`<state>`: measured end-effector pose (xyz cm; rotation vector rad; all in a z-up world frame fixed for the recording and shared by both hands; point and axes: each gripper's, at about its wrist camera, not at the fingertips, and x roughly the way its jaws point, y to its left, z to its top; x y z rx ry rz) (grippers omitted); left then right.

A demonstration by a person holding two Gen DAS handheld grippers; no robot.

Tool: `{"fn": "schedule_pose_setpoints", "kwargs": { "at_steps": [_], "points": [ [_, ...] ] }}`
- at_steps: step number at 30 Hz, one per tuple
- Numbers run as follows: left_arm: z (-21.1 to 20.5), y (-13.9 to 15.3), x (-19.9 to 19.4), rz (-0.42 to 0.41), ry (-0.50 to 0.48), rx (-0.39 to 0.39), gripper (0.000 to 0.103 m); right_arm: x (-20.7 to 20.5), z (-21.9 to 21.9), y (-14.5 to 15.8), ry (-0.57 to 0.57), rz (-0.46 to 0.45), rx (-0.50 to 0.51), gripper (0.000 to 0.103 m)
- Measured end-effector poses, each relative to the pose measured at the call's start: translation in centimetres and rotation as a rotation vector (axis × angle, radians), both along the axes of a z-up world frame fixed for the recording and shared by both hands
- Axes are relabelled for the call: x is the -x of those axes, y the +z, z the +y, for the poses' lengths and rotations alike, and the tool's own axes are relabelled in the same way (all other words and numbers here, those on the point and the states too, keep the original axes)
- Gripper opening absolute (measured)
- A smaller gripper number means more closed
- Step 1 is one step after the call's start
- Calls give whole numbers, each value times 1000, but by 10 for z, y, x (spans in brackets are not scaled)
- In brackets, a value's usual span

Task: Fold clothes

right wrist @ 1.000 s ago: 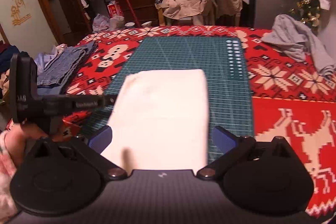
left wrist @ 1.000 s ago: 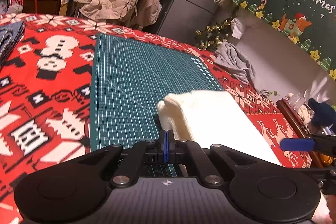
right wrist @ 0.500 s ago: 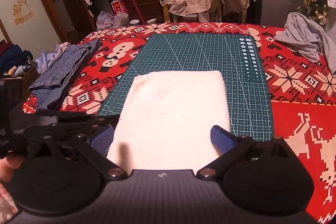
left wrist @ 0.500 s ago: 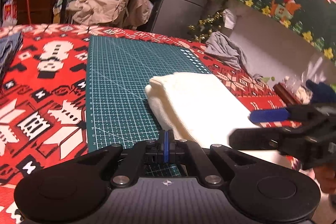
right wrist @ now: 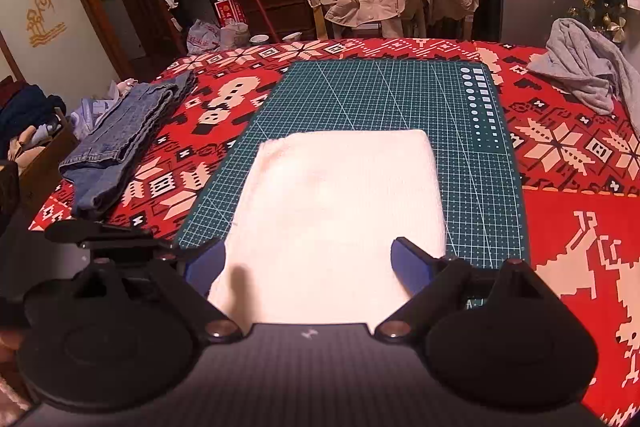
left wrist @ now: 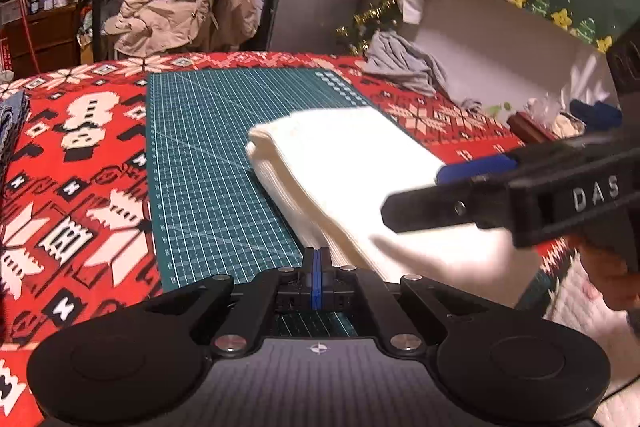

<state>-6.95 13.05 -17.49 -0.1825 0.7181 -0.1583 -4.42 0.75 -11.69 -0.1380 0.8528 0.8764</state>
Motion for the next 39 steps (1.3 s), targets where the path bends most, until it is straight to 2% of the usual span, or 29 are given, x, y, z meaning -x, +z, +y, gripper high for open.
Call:
{"fn": "schedule_pose_setpoints", "kwargs": {
  "at_steps": [30,39],
  "points": [
    [-57,6,32,112,-270,-61,0,-4,-17,-1,-27,49,-62,92],
    [-80,9,42,118,-333,-74,0,-3,-28,1,-31,47,-76,92]
  ]
}}
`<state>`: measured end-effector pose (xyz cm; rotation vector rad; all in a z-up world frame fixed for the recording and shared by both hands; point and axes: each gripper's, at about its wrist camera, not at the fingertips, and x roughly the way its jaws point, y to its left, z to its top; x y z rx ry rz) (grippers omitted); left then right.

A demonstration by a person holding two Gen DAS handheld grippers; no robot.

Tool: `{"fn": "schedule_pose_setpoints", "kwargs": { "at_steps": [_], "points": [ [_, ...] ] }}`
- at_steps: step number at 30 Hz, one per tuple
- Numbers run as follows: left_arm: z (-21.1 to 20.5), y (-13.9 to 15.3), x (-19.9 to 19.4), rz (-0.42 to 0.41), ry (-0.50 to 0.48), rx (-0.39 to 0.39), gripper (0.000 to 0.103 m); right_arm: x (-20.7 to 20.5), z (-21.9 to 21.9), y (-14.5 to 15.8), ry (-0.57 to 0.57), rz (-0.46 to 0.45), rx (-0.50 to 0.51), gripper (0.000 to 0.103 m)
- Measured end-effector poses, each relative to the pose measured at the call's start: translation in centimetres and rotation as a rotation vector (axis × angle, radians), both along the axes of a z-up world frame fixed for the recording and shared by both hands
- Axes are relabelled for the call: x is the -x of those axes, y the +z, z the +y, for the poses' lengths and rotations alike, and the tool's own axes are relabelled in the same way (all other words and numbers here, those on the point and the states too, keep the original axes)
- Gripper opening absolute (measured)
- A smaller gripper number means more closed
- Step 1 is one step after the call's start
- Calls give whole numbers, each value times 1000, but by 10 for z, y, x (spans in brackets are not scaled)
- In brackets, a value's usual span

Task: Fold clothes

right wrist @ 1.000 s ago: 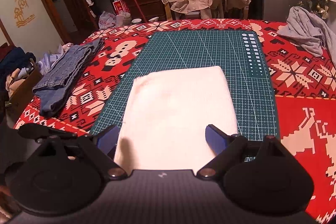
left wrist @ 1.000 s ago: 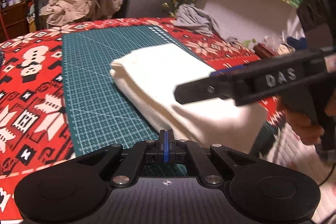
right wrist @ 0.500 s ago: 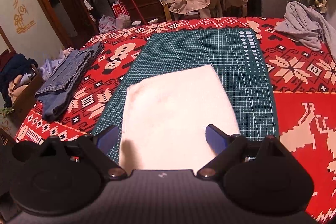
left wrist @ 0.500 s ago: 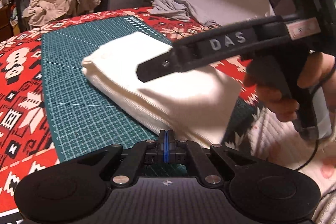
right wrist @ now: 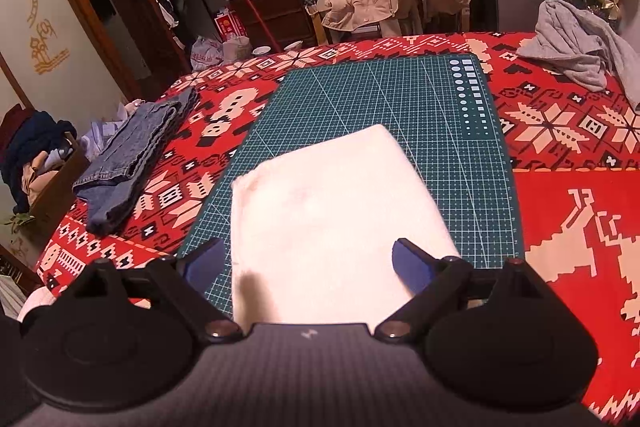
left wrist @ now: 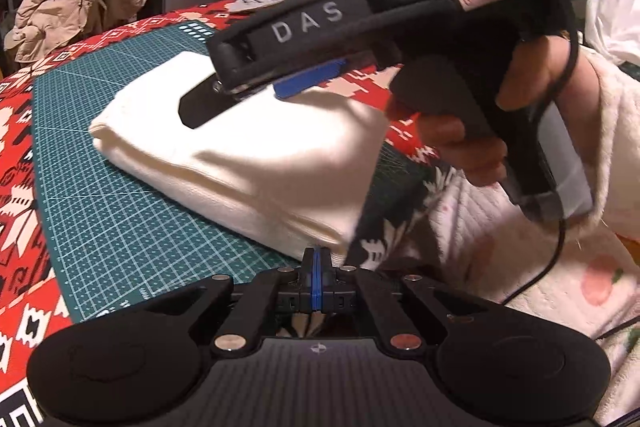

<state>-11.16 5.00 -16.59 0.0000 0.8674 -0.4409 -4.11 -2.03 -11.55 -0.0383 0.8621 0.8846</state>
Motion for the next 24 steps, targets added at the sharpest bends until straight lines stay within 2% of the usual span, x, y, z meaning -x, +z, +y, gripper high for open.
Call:
{"fn": "schedule_pose_setpoints", "kwargs": {
  "at_steps": [4,9,12,13,14,16,22,24],
  "points": [
    [-8,3,6,12,-53,39,1,-1,-10,8,8,-20,-4,92],
    [-17,6,14,8,-54,4,4,-5,-30,24,31,-74,11,92],
    [-17,6,16,16,30,-31,9,-10,-51,34,54,-119,42,92],
    [-19,6,17,15,61,-56,15,-11,-60,36,65,-134,56,92],
    [-23,6,17,14,86,-74,27,-12,-68,37,76,-148,69,92],
    [-27,7,15,25,125,-71,34,-13,-87,36,95,-166,92,91],
    [-41,2,9,89,257,-87,35,-7,-126,17,112,-138,158,84],
    [-42,0,3,106,303,-77,35,0,-130,10,134,-140,175,76]
  ]
}}
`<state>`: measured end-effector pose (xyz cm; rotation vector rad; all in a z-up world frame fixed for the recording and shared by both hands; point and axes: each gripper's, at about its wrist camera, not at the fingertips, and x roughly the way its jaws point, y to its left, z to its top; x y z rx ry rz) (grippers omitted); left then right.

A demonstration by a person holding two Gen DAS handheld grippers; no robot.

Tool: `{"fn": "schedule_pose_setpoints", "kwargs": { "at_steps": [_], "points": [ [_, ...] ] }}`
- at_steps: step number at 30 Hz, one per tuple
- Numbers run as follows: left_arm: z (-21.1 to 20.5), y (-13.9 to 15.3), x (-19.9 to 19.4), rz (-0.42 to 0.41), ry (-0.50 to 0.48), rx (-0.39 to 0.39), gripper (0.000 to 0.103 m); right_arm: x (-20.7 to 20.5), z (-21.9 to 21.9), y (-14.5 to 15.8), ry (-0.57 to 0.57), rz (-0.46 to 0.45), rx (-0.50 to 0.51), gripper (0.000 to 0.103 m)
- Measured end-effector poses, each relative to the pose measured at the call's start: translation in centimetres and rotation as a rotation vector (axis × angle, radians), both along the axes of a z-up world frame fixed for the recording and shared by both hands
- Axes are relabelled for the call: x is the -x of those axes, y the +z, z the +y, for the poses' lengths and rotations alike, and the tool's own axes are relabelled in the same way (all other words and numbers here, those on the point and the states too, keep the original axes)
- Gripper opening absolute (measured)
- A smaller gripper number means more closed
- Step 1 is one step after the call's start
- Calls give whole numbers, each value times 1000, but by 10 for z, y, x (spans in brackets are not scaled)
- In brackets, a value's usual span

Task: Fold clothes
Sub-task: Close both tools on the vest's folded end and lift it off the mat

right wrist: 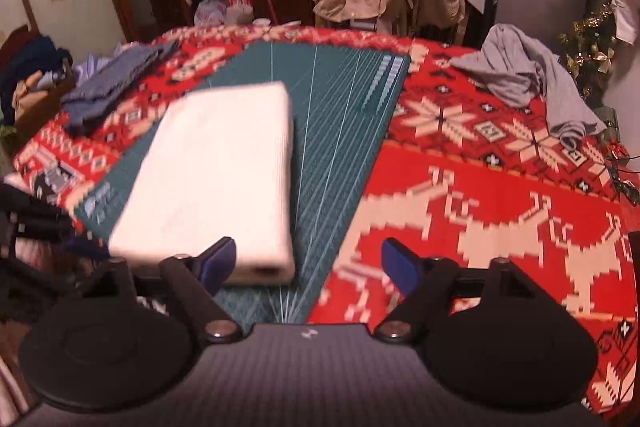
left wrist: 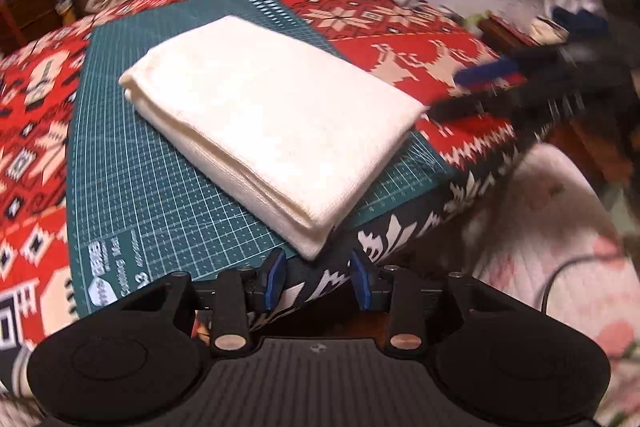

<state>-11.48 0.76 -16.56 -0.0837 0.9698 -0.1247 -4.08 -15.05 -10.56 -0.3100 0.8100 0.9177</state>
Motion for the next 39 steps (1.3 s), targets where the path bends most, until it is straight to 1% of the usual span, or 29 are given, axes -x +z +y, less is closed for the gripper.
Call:
{"fn": "schedule_pose_setpoints", "kwargs": {
  "at_steps": [1,2,3,4,5,6,7,8,11,13,15,20,25,30,31,34,36,39],
  "points": [
    [-1,-1,-2,7,28,-4,35,3,0,-3,16,-1,8,74],
    [-3,-1,-5,6,52,-4,31,5,0,-6,31,-1,17,71],
    [-4,-1,-5,4,70,-7,30,7,1,-10,44,-1,28,67],
    [-5,-1,-6,8,87,-16,28,10,3,-13,54,-2,39,64],
    [-7,0,-7,7,105,-24,24,10,6,-16,60,-2,50,55],
    [-7,0,-8,8,117,-24,23,9,9,-19,61,1,63,44],
    [-8,0,-9,8,130,-24,23,8,12,-23,62,4,76,39],
    [-8,1,-9,9,142,-24,22,8,14,-25,64,7,86,35],
    [-10,1,-8,4,175,-27,19,7,19,-29,65,4,71,33],
    [-12,1,-7,-6,189,-31,15,8,21,-29,59,3,62,25],
    [-11,2,-5,-21,197,-31,12,10,24,-30,53,3,59,11],
    [3,9,1,-53,240,-62,8,28,35,-23,2,-5,56,7],
    [31,15,13,-64,305,-90,7,63,53,-15,-66,12,38,4],
    [41,9,24,0,270,-85,8,97,71,-23,-83,17,65,3],
    [39,8,28,5,258,-87,8,101,72,-25,-85,23,68,3],
    [34,2,33,32,242,-61,9,106,68,-27,-98,65,65,3],
    [30,-2,34,55,239,-48,11,108,64,-28,-106,87,56,3],
    [28,-2,41,65,226,-12,17,110,59,-25,-104,76,62,4]
  ]
}}
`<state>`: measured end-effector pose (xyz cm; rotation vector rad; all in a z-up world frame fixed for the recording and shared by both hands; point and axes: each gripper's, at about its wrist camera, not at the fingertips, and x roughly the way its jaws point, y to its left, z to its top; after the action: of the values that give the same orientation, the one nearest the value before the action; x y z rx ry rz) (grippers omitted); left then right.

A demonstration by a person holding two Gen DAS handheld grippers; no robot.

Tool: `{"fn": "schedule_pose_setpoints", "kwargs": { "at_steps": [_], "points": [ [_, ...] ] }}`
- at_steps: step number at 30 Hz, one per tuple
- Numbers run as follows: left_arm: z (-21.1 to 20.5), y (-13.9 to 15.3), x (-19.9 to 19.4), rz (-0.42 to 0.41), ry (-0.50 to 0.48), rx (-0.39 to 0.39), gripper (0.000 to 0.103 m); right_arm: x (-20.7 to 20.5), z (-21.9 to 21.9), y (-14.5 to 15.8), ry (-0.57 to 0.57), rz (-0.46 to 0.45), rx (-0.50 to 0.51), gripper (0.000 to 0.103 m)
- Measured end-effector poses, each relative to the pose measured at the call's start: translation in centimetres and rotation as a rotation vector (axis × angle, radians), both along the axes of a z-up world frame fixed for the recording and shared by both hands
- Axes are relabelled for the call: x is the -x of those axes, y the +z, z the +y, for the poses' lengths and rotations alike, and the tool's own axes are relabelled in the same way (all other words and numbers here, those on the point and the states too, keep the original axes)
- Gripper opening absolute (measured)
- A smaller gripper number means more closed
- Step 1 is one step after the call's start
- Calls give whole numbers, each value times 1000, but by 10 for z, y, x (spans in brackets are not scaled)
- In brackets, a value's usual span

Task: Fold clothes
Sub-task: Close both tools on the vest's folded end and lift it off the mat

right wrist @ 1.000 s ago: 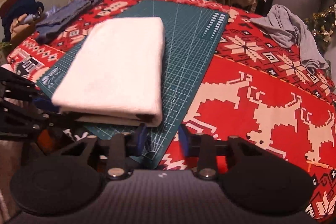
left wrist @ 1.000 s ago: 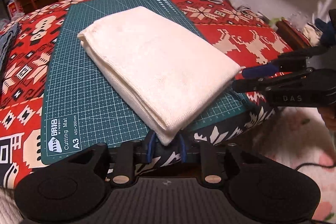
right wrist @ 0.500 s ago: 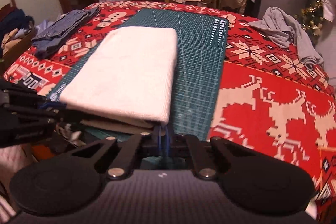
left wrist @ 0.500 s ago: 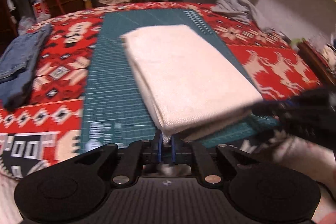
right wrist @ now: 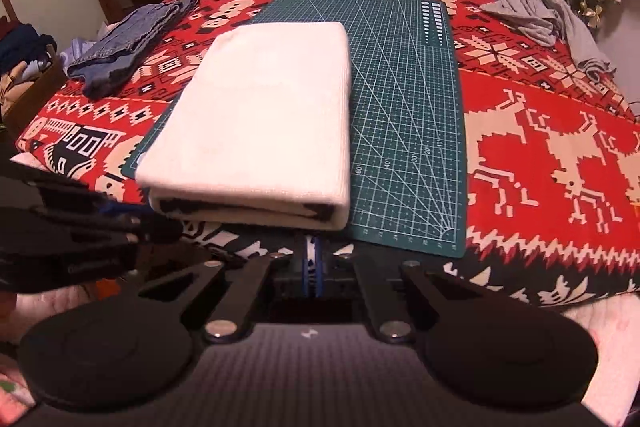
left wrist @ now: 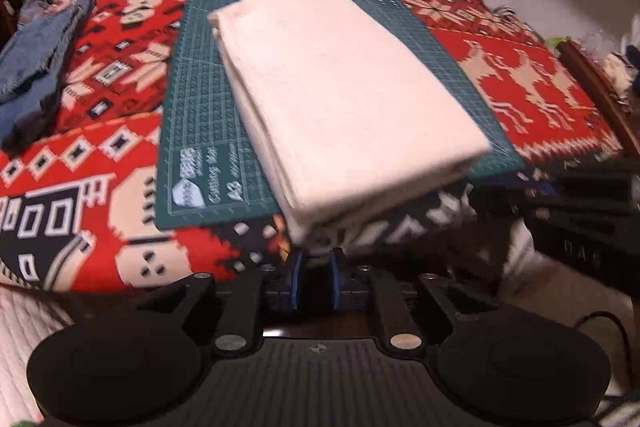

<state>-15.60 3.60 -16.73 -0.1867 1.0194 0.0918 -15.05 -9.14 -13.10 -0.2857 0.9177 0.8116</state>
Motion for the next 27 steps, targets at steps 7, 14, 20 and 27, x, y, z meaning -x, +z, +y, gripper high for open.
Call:
{"fn": "schedule_pose_setpoints", "kwargs": {
  "at_steps": [7,14,20,27],
  "points": [
    [23,31,16,-105,45,103,36,-15,-20,23,14,20,-39,9],
    [72,51,9,-211,163,279,51,-41,-24,54,19,8,-116,30],
    [100,34,-34,-213,205,329,51,-67,6,56,16,-42,-137,35],
    [108,12,-55,-158,219,361,51,-101,41,34,8,6,-133,35]
  ]
}}
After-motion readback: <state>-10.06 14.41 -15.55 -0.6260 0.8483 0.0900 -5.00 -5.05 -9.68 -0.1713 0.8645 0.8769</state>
